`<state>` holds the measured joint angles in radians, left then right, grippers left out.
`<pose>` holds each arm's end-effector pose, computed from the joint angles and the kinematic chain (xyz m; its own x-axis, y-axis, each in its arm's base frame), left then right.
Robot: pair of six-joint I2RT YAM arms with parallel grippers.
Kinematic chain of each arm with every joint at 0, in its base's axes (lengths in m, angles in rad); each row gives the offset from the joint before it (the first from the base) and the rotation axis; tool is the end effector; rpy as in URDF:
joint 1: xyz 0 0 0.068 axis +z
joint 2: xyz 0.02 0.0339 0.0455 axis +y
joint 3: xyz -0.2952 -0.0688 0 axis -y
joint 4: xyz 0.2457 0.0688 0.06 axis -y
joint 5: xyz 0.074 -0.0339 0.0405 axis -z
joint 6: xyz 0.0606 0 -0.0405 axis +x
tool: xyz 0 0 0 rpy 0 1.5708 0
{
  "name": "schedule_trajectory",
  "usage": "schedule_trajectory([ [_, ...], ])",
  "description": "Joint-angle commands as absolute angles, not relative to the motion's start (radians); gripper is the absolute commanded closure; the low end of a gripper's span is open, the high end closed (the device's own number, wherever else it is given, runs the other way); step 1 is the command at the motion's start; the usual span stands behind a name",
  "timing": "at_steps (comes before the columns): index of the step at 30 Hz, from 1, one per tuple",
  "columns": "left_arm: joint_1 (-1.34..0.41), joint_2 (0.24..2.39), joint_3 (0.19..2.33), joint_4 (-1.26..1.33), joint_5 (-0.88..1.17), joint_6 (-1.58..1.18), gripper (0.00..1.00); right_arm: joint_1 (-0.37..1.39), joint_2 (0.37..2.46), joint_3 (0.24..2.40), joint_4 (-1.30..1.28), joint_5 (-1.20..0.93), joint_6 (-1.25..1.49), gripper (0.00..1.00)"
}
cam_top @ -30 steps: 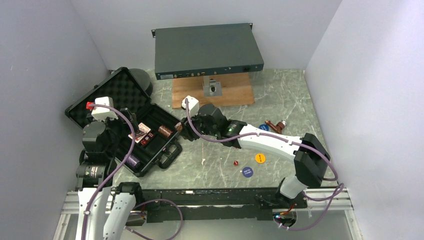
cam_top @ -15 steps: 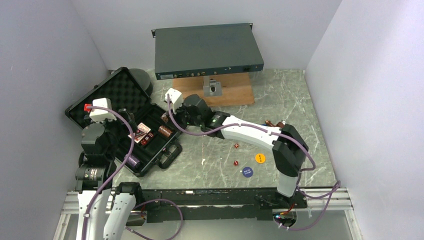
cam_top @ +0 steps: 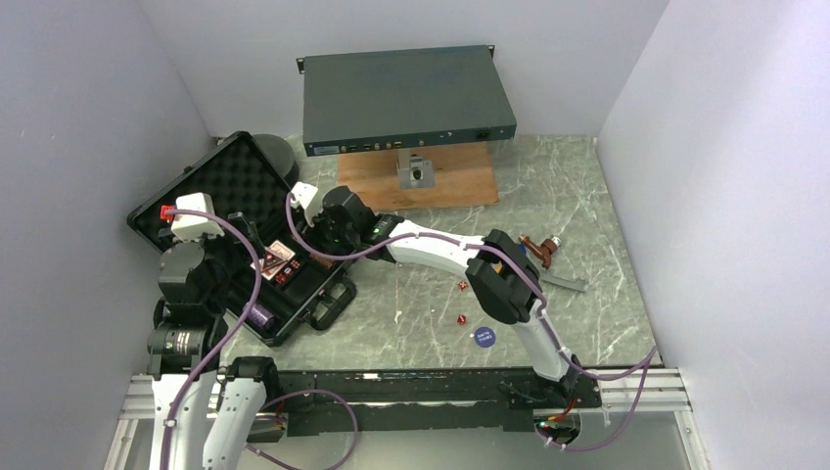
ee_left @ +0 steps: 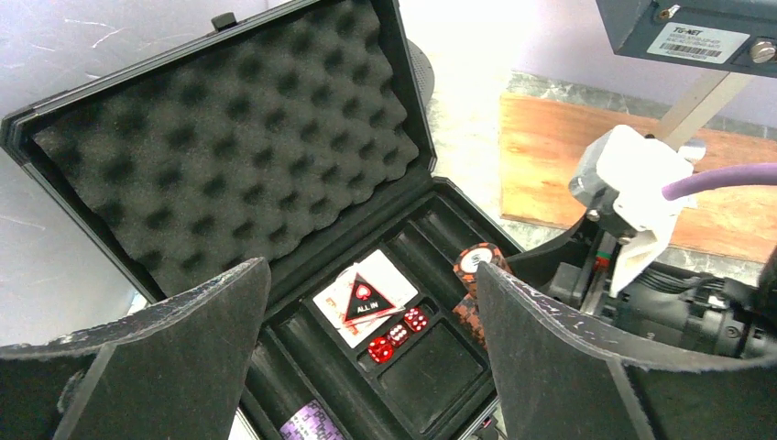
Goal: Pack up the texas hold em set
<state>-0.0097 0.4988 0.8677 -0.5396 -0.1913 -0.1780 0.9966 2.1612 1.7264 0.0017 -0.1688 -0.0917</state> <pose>0.1000 0.0106 0.3766 -0.1357 -0.1725 -0.9756 -0.2051 0.9683 -0.1427 0.2923 0.4705 0.2535 -0.1436 -0.3882 -0.9103 -0.9276 0.3734 -0.0129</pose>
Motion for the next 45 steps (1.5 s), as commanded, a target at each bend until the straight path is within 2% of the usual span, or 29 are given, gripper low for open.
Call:
schedule_trajectory([
  [1,-0.003,0.49,0.879,-0.521,-0.219,-0.184,0.11,1.0,2.183,1.851,0.107,-0.211,-0.113,1.0],
  [22,0.029,0.499,0.881,-0.524,-0.216,-0.186,0.1,0.993,2.417,2.08,0.111,-0.153,-0.127,1.0],
  [39,0.032,0.504,0.88,-0.522,-0.206,-0.187,0.1,0.979,2.507,2.174,0.005,-0.088,-0.176,1.0],
  [45,0.034,0.505,0.881,-0.524,-0.203,-0.187,0.1,0.976,2.537,2.249,-0.124,-0.083,-0.178,1.0],
])
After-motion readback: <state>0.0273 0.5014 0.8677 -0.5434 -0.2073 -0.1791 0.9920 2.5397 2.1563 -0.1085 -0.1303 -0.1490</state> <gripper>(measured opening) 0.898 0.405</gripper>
